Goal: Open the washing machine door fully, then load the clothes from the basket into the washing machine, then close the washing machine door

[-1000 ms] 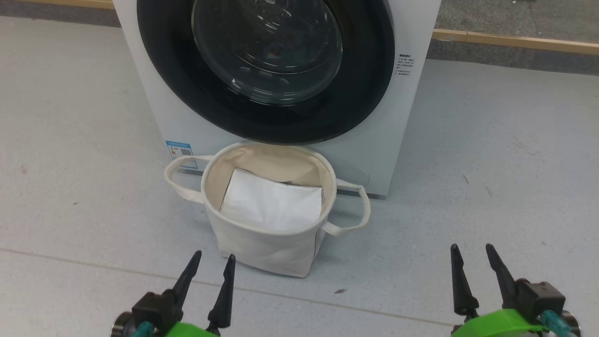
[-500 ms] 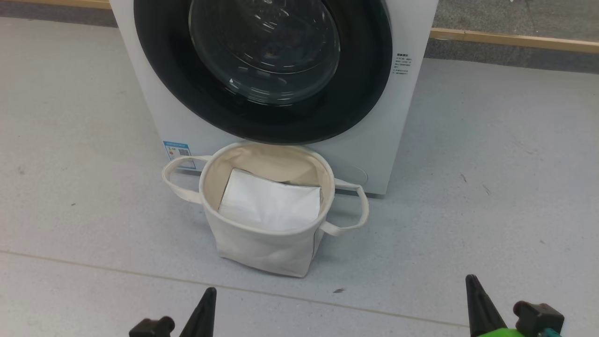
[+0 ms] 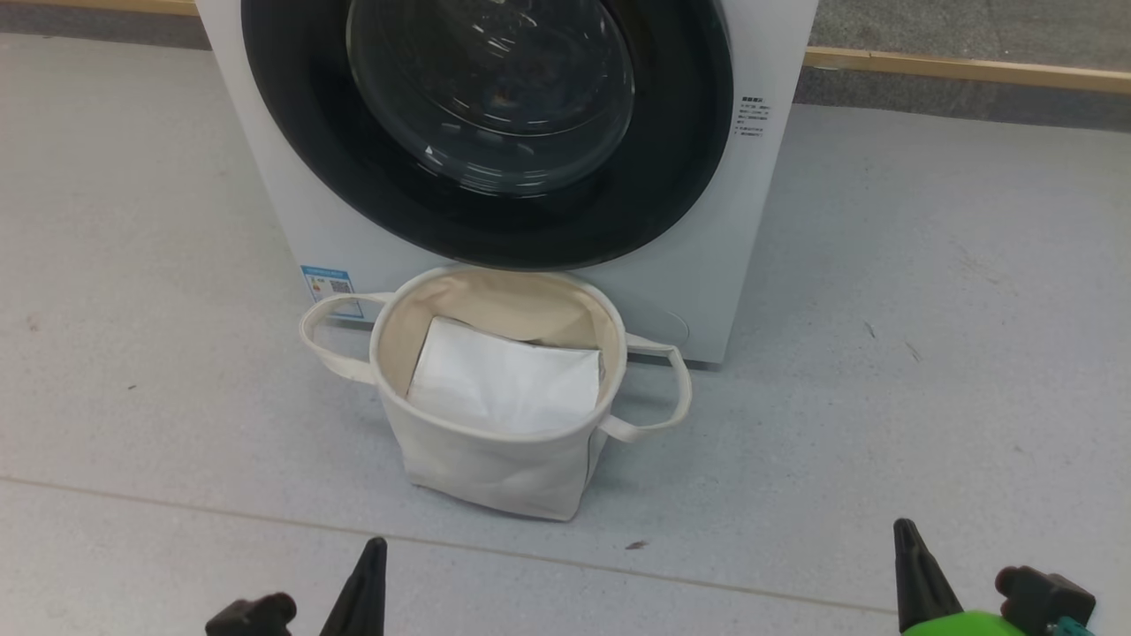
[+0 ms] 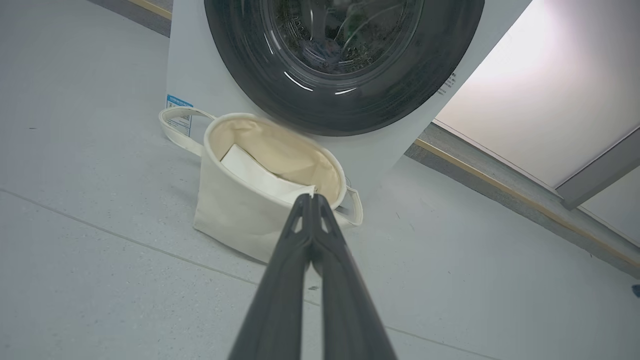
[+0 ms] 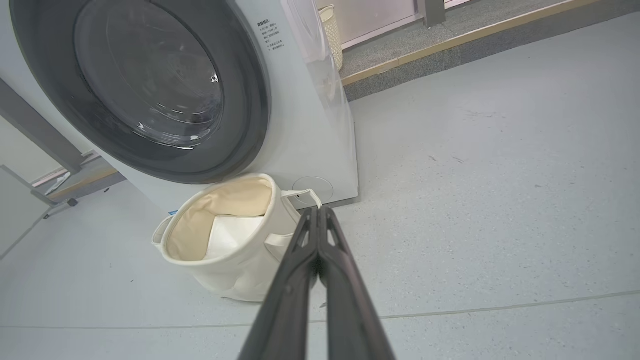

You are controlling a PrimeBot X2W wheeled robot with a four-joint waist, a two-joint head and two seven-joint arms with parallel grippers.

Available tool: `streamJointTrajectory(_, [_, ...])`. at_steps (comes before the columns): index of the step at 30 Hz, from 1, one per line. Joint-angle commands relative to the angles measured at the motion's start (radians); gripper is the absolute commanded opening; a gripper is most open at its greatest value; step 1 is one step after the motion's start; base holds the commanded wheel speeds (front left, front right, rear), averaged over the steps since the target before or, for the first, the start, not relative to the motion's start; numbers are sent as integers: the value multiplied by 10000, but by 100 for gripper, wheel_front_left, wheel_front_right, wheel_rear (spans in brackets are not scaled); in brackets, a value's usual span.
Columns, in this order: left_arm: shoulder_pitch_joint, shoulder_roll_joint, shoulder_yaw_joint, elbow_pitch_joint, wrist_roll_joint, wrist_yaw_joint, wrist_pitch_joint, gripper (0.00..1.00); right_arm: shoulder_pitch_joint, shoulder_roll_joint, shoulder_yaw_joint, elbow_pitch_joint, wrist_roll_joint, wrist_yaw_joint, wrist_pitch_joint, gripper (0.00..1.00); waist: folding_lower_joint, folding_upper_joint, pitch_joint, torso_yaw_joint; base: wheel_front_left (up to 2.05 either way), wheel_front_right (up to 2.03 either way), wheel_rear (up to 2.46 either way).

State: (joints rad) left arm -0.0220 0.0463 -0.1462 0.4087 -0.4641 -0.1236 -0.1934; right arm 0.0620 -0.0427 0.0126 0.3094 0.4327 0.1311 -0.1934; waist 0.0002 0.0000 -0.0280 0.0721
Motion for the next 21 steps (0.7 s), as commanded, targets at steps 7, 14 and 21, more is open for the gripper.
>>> streamJointTrajectory(7, [-499, 69, 325, -480, -1049, -18, 249, 0, -596, -75, -121, -384, 1071, -1, 258, 0, -1, 0, 25, -57, 0, 0, 0])
streamJointTrajectory(14, [-523, 79, 479, -570, -1844, -22, 447, 0, -678, -84, -195, -404, 1884, -1, 459, 0, -1, 0, 46, -107, 0, 0, 0])
streamJointTrajectory(21, [-549, 87, 636, -657, -2637, -26, 647, 0, -760, -92, -271, -424, 2695, -1, 662, 0, -1, 0, 68, -157, 0, 0, 0])
